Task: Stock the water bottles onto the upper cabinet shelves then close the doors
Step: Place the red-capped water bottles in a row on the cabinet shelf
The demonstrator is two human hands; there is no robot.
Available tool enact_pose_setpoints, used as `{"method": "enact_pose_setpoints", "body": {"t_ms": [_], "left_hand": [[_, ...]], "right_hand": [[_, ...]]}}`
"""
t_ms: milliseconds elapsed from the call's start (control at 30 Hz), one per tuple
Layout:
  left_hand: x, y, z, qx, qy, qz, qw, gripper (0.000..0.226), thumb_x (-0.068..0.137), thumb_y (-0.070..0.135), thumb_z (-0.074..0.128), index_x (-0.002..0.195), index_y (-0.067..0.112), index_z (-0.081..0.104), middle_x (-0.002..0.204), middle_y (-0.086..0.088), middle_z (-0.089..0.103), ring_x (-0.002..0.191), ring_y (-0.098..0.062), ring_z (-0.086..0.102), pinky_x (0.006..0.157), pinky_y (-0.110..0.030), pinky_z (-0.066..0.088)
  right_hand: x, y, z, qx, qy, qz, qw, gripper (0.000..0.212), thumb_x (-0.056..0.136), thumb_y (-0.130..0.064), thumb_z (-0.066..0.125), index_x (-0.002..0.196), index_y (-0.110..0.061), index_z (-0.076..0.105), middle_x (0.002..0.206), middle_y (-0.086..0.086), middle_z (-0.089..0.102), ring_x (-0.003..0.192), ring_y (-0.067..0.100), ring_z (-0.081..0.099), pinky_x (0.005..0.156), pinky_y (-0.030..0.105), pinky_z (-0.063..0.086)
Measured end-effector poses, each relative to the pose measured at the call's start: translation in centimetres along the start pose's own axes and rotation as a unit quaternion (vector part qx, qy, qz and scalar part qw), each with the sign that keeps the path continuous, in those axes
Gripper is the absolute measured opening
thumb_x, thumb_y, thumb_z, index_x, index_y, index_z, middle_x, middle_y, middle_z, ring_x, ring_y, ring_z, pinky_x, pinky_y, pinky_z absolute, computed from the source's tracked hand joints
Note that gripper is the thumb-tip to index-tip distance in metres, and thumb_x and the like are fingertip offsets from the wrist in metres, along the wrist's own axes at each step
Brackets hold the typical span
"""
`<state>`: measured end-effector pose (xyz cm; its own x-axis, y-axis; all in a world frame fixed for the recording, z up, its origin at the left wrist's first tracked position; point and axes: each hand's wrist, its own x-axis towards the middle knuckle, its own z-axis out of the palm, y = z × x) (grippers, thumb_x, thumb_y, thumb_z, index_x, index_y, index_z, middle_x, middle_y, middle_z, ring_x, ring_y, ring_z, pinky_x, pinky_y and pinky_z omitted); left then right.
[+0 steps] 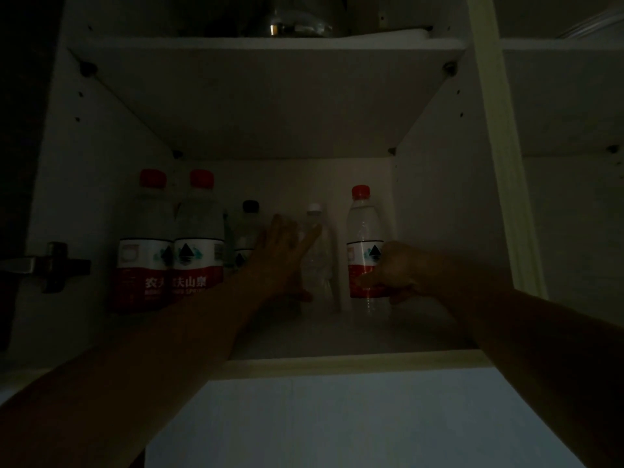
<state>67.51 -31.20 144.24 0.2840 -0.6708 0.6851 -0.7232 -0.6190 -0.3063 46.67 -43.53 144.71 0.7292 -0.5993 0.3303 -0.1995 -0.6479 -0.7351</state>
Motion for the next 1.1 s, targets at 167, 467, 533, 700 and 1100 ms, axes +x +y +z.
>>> {"method": "enact_pose_setpoints", "body": {"t_ms": [167, 467, 533, 700, 1100], "left_hand": [[0.0, 0.9, -0.1, -0.027, 0.006, -0.014, 1.000, 0.138, 0.064, 0.078, 0.072, 0.150, 0.041, -0.029, 0.164, -0.008, -0.025, 0.145, -0.040, -0.032, 0.116, -0.066, -0.009], [0.5, 1.3, 0.5, 0.002, 0.025, -0.032, 0.999, 0.139, 0.062, 0.079, 0.072, 0.150, 0.039, -0.028, 0.165, -0.009, -0.018, 0.147, -0.042, -0.026, 0.115, -0.065, -0.007], [0.6, 1.1, 0.7, -0.007, 0.031, -0.029, 0.999, 0.140, 0.061, 0.080, 0.072, 0.148, 0.041, -0.031, 0.165, -0.009, -0.020, 0.147, -0.041, -0.028, 0.114, -0.063, -0.010], [0.9, 1.0, 0.3, -0.006, 0.012, -0.022, 1.000, 0.139, 0.062, 0.080, 0.071, 0.150, 0.039, -0.028, 0.164, -0.009, -0.025, 0.146, -0.041, -0.030, 0.115, -0.063, -0.007], [0.1, 1.7, -0.9, 0.016, 0.006, -0.029, 0.999, 0.139, 0.064, 0.079, 0.071, 0.151, 0.037, -0.028, 0.165, -0.013, -0.020, 0.148, -0.043, -0.023, 0.117, -0.064, 0.000]], "right_hand": [[0.5, 0.0, 0.0, 0.000, -0.003, 0.004, 1.000, 0.068, 0.084, -0.017, 0.080, 0.140, -0.009, 0.043, 0.131, 0.020, 0.055, 0.117, 0.037, 0.059, 0.090, 0.052, 0.057], [1.7, -0.2, 0.1, -0.039, -0.020, 0.007, 0.999, 0.059, 0.087, -0.013, 0.077, 0.138, -0.003, 0.049, 0.131, 0.025, 0.057, 0.114, 0.040, 0.061, 0.092, 0.053, 0.056], [2.1, -0.4, -0.1, -0.042, -0.027, 0.011, 0.999, 0.058, 0.086, -0.012, 0.078, 0.136, -0.001, 0.051, 0.129, 0.026, 0.058, 0.113, 0.040, 0.062, 0.091, 0.053, 0.057], [3.2, -0.6, 0.4, -0.059, -0.043, 0.013, 0.997, 0.054, 0.087, -0.010, 0.077, 0.134, 0.001, 0.053, 0.125, 0.028, 0.062, 0.110, 0.042, 0.065, 0.092, 0.054, 0.056], [5.3, -0.3, 2.2, -0.131, -0.017, -0.059, 0.989, 0.056, 0.086, -0.022, 0.079, 0.134, -0.002, 0.055, 0.130, 0.019, 0.062, 0.117, 0.033, 0.061, 0.101, 0.043, 0.051]]}}
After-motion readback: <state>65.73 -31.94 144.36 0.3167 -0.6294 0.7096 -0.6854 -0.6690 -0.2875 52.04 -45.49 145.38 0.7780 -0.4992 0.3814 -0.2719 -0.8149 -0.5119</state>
